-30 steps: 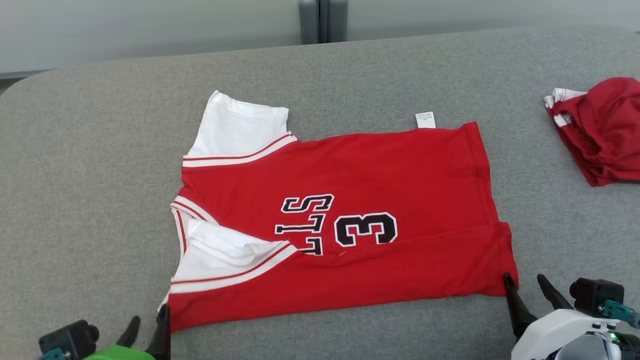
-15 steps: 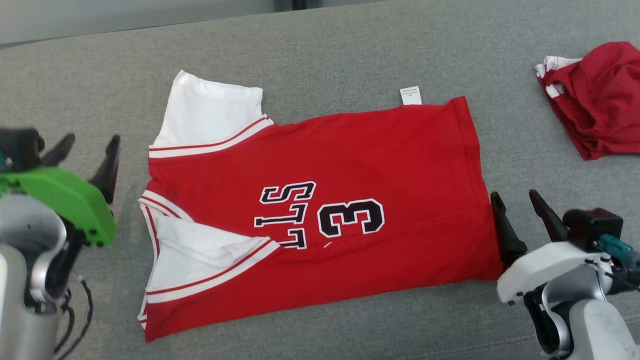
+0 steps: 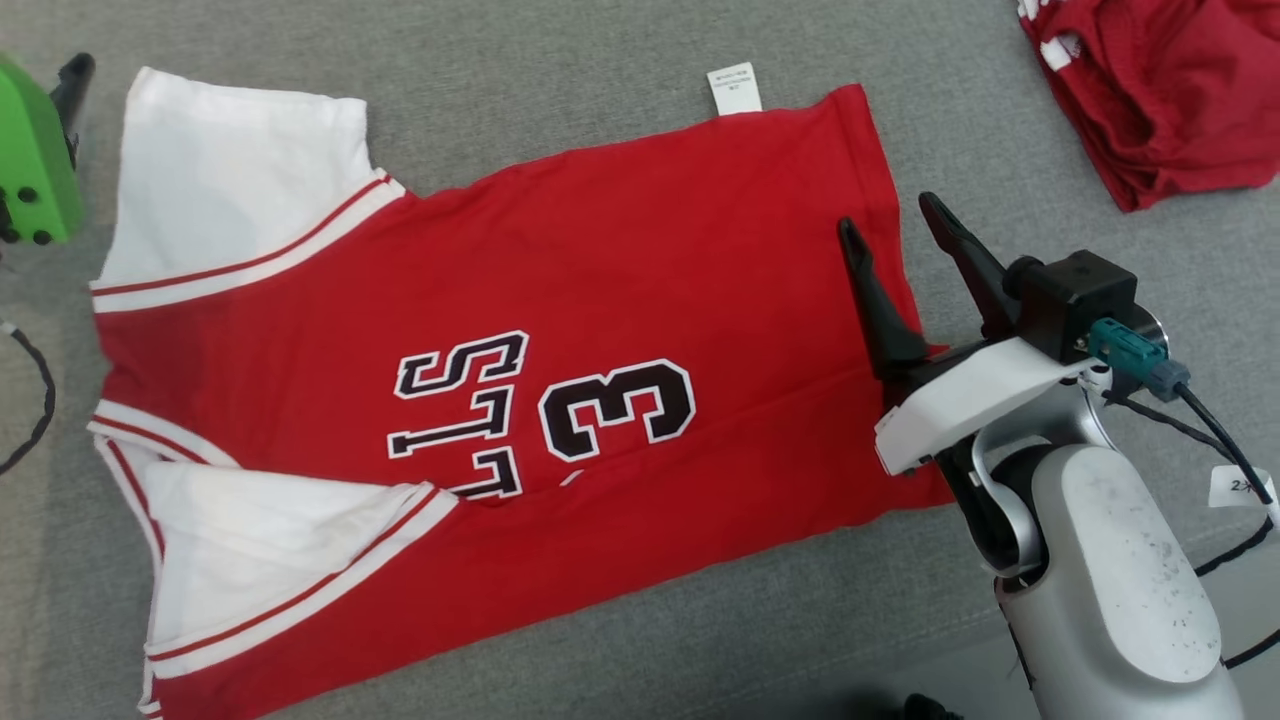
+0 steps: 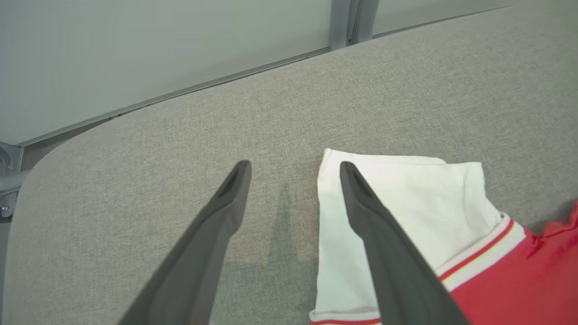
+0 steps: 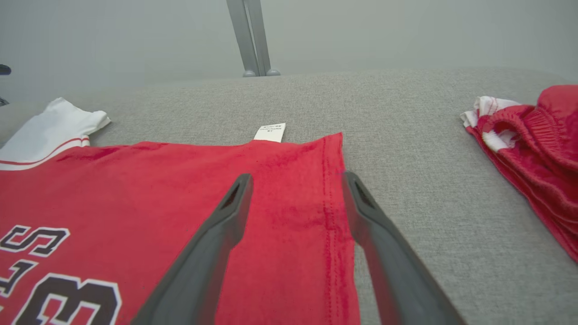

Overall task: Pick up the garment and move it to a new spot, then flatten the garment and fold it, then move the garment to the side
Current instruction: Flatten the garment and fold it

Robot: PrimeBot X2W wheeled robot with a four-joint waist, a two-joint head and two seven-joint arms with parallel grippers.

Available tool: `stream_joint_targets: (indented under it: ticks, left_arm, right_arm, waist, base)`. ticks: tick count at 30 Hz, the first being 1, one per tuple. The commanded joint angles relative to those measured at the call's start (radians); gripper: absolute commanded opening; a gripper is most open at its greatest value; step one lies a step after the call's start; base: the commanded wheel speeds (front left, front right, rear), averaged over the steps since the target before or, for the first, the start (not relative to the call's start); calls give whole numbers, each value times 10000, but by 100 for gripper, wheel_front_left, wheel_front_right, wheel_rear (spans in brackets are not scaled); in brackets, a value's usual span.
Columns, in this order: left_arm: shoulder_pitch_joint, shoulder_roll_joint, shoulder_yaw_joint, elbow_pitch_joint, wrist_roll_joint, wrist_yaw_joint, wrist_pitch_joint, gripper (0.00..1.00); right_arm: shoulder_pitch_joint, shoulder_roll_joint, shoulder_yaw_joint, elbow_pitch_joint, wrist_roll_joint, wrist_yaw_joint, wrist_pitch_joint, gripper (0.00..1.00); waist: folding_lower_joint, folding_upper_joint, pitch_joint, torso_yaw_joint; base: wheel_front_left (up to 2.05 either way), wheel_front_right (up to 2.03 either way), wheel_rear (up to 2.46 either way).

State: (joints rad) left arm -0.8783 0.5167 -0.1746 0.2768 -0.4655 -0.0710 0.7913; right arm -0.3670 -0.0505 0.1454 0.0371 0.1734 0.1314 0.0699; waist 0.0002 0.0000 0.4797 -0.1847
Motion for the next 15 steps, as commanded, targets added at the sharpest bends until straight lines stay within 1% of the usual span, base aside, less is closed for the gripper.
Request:
stream_joint_targets:
  ticks: [1, 7, 12, 13, 14, 15]
  left_arm:
    - [-204, 118, 36, 210, -11, 59, 96, 100]
    - [-321, 472, 198, 897, -54, 197, 432, 100]
    - [-195, 615, 317, 1096, -236, 252, 583, 100]
    - [-166, 490, 287, 1112, -386, 203, 693, 58]
    - [-164, 409, 275, 1092, -464, 201, 762, 38]
    - [-164, 350, 239, 1060, -499, 187, 810, 14]
  right_arm:
    - [-184, 0, 118, 51, 51, -17, -110, 100]
    - [-325, 0, 241, 91, 129, -17, -397, 100]
    - [-366, 0, 196, 173, 185, -17, -506, 100]
    - [-407, 1, 151, 233, 191, -17, -529, 100]
    - [-449, 1, 132, 263, 190, -17, -523, 100]
    - [-505, -3, 110, 290, 175, -17, -510, 100]
  waist:
    - [-2, 0, 874, -917]
    - [-2, 0, 1166, -1359]
    - [-2, 0, 1247, -1507]
    - [-2, 0, 1258, -1494]
    - [-2, 0, 1254, -1476]
    - [-2, 0, 1245, -1445]
  base:
    - [0, 0, 0]
    - [0, 0, 0]
    - [0, 0, 0]
    - [0, 0, 0]
    - [0, 0, 0]
    - [0, 0, 0]
